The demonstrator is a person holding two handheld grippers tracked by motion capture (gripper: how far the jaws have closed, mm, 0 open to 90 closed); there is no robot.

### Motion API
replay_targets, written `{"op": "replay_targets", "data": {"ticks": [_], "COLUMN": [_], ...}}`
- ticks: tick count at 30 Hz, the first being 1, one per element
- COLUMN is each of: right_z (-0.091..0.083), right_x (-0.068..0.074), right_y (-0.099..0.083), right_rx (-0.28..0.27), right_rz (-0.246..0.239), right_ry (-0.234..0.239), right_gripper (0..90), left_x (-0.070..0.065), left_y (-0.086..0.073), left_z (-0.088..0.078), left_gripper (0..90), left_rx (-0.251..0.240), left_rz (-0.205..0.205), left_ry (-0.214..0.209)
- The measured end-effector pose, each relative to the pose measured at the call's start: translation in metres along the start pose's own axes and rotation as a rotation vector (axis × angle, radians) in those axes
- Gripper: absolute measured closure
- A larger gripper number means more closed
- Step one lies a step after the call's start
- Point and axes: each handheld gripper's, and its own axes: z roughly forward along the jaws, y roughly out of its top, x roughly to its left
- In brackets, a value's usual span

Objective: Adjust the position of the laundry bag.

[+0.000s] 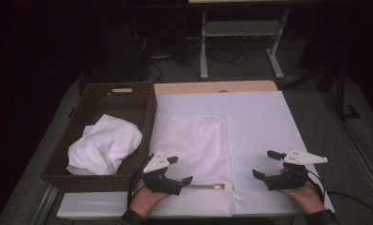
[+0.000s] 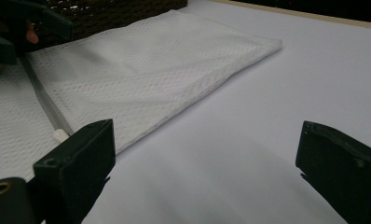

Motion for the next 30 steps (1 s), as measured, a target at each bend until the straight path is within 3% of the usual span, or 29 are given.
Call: {"op": "replay_targets", "data": {"ticks": [16, 30], "right_z": [0.018, 0.035], "right_x": [0.005, 0.002], "right_y": [0.022, 0.041], "right_rx": [0.074, 0.087], "right_rz": [-0.045, -0.057], "right_ry": [0.019, 0.024], "right_gripper": [6.3, 9.3], "left_x": [0.0, 0.0], "left_y": [0.002, 0.001], "left_z": [-0.001, -0.002], "left_gripper": [10.4, 10.4], "left_rx": [0.002, 0.002], "left_rz": [-0.002, 0.002], "left_ry": [0.001, -0.006]}}
